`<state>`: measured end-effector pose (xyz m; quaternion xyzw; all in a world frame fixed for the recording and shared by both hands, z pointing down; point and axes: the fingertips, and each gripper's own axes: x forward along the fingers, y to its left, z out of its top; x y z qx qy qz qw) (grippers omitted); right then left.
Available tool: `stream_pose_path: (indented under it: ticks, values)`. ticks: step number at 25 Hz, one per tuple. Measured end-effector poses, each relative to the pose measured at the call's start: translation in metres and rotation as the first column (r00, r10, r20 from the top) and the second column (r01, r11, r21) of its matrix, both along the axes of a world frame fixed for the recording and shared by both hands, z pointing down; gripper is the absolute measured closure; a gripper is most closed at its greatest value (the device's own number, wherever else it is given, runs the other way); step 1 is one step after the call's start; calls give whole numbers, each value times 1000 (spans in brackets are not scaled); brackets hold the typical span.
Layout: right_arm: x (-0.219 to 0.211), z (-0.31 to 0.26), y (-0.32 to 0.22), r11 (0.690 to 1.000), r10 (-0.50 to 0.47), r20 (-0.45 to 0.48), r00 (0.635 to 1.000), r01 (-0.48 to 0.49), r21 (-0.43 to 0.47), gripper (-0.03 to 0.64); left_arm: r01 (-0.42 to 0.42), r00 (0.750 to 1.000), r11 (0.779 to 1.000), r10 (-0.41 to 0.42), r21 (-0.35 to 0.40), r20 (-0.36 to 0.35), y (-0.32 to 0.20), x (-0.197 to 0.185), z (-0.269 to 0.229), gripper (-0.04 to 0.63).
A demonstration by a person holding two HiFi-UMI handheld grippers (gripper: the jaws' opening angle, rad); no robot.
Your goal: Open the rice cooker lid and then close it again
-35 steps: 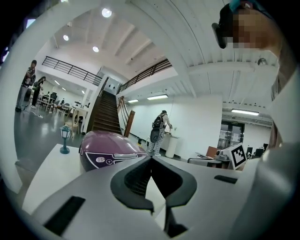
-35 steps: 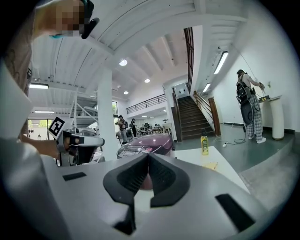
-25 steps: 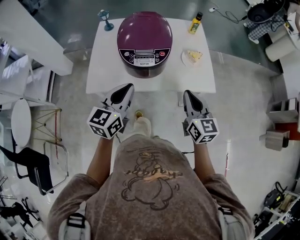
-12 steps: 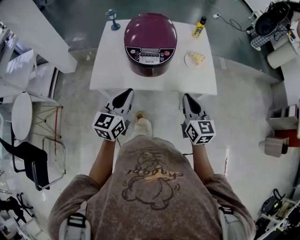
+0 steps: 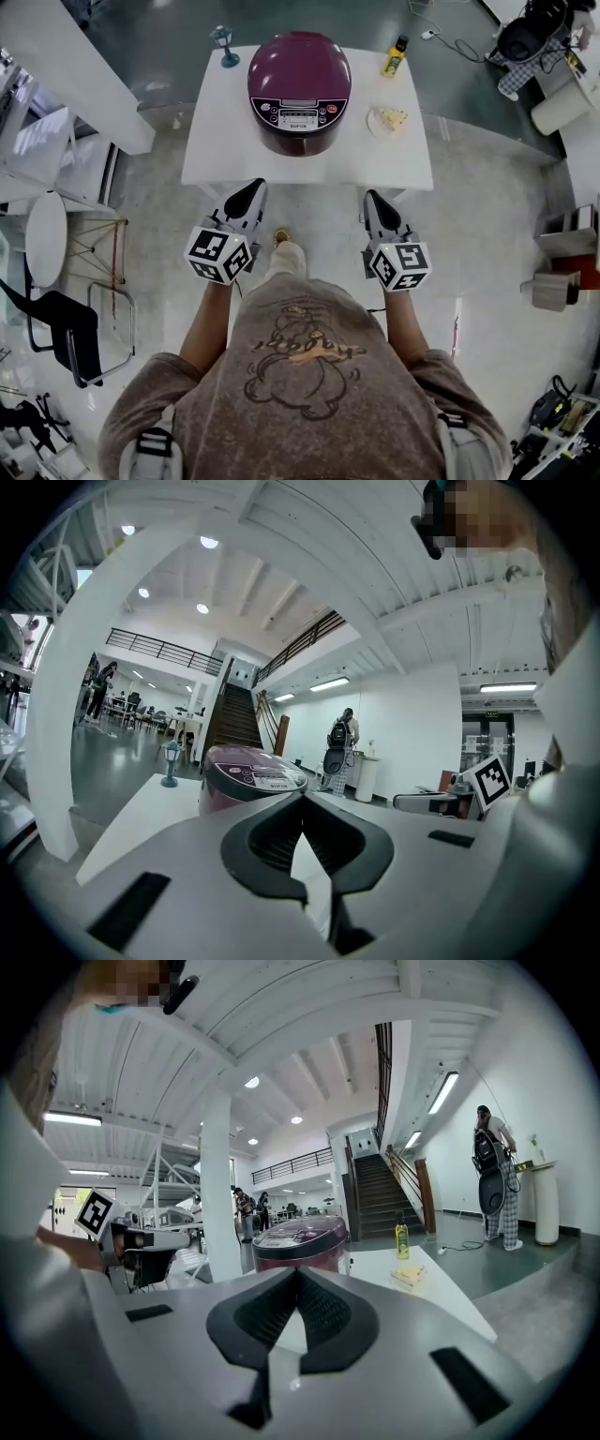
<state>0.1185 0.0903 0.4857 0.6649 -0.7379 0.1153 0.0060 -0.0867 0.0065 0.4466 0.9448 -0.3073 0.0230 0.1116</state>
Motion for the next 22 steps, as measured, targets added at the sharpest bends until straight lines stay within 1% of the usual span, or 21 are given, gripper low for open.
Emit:
stream_pose_path:
  ticks: [5, 10, 14, 22]
  values:
    - [0, -1, 2, 1000, 5, 5, 1000, -5, 1, 615, -8, 1000, 1000, 8, 1, -7, 2, 2, -4, 575]
    - [-5, 0, 2, 1000, -9, 5, 1000, 9, -2, 615, 4, 1000, 1000, -4, -10, -26, 0, -1, -6, 575]
    - [-8, -2, 2, 1000, -23, 4, 1000, 23, 0, 615, 3, 1000, 1000, -4, -11, -28, 2, -1, -6, 575]
    - [-11, -3, 2, 1000, -29, -1, 1000, 29, 2, 617, 6, 998, 999, -8, -36, -58, 6, -3, -4, 574]
